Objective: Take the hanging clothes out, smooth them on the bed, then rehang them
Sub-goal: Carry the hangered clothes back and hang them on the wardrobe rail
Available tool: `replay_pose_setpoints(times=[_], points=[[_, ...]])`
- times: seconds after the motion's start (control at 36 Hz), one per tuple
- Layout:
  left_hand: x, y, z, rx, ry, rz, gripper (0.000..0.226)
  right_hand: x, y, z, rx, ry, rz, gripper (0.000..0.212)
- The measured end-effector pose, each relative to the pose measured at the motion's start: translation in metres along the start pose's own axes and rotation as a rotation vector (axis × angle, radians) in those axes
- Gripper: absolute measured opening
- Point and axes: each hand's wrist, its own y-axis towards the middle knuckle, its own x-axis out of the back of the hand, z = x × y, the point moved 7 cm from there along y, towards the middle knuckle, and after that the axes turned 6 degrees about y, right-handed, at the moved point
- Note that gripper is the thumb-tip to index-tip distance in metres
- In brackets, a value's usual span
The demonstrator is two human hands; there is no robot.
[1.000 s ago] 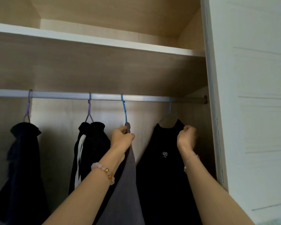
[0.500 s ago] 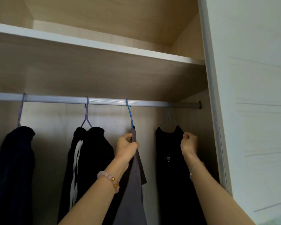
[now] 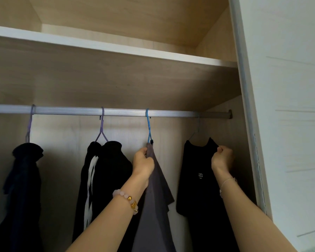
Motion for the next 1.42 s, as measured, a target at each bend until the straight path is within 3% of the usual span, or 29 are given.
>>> replay_pose_setpoints(times=[0.17, 0.25, 0.53, 0.92, 1.11, 1.42], points=[[0.005, -0.007, -0.008, -0.019, -0.003, -0.012, 0.02, 0.004, 0.005, 0.003, 0.004, 0.008, -0.093, 0.034], [0.008, -0.006, -0.01, -0.014, 0.015, -0.021, 0.029, 0.003, 0.01, 0.002, 0.004, -0.011, -0.112, 0.034], [0.003, -0.01, -0.01, -0.028, 0.007, -0.041, 0.028, 0.001, 0.01, -0.004, 0.009, 0.005, -0.046, 0.034], [-0.005, -0.011, -0.005, -0.036, 0.04, 0.023, 0.05, -0.01, -0.001, -0.005, 0.055, 0.001, 0.017, 0.035], [-0.026, -0.013, -0.008, -0.058, 0.03, 0.043, 0.036, -0.012, -0.003, -0.005, 0.085, -0.02, 0.012, 0.036], [-0.055, -0.009, -0.007, -0.053, 0.076, 0.095, 0.046, -0.013, -0.005, -0.005, 0.092, -0.006, 0.019, 0.036]])
